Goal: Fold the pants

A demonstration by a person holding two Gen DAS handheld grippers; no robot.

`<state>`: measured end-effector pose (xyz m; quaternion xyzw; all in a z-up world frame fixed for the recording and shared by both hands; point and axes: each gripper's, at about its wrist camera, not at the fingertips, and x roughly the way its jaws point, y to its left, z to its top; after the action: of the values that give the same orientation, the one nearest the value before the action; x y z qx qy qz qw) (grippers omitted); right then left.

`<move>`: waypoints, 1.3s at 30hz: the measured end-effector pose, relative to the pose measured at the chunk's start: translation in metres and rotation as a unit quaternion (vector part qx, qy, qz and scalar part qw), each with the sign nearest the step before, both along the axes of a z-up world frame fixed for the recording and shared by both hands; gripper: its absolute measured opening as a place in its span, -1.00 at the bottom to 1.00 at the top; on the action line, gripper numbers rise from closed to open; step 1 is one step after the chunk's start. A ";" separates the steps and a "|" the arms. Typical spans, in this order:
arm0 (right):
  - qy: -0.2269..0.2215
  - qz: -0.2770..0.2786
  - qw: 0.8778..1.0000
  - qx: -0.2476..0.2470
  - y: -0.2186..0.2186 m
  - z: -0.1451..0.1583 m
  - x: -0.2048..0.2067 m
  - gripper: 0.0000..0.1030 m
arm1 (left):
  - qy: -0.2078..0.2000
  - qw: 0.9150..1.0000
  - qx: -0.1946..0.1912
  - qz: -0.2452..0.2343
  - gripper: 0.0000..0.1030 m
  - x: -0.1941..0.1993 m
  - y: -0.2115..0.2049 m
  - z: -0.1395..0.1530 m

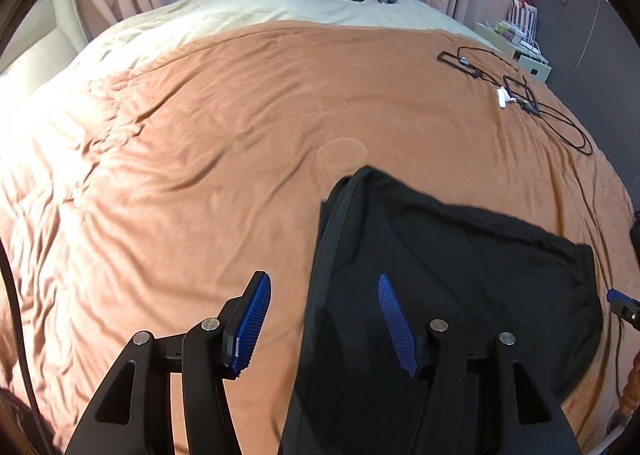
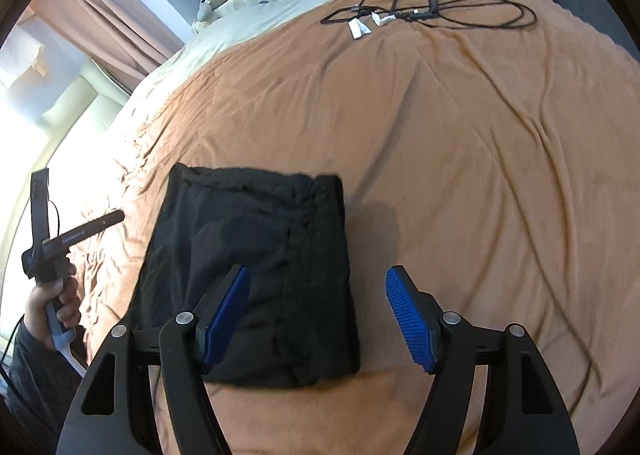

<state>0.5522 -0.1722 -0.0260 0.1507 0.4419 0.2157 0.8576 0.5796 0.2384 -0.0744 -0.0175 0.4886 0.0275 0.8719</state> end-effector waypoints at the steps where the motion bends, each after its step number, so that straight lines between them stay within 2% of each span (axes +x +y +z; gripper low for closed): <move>1: 0.001 -0.002 1.000 0.005 -0.002 0.000 -0.003 0.35 | 0.000 1.000 -0.001 0.003 0.14 -0.004 0.001 0.001; 7: 0.010 -0.013 0.999 0.034 -0.012 -0.006 -0.026 0.35 | 0.001 0.999 -0.024 0.025 0.14 -0.050 0.016 0.004; 13: 0.011 -0.021 0.998 0.065 -0.018 -0.013 -0.046 0.35 | 0.012 0.997 -0.052 0.051 0.14 -0.097 0.022 -0.005; 24: 0.033 -0.027 0.991 0.123 -0.014 -0.039 -0.051 0.35 | 0.013 0.990 -0.110 0.091 0.14 -0.149 0.035 -0.022; 26: 0.042 -0.025 0.989 0.137 -0.012 -0.046 -0.047 0.35 | 0.012 0.986 -0.129 0.108 0.14 -0.158 0.041 -0.027; 30: 0.061 -0.028 0.989 0.135 -0.005 -0.058 -0.039 0.35 | 0.013 0.973 -0.178 0.146 0.14 -0.178 0.051 -0.039; 36: 0.074 -0.033 0.987 0.139 -0.003 -0.069 -0.030 0.34 | 0.013 0.951 -0.247 0.187 0.14 -0.196 0.057 -0.059; 39: 0.070 -0.034 0.987 0.142 -0.004 -0.069 -0.026 0.34 | 0.017 0.937 -0.289 0.196 0.14 -0.196 0.057 -0.071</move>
<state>0.5259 -0.1758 -0.0948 0.3004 0.4603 0.2355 0.8015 0.3834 0.2951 -0.1458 -0.3639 0.4771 0.0553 0.7981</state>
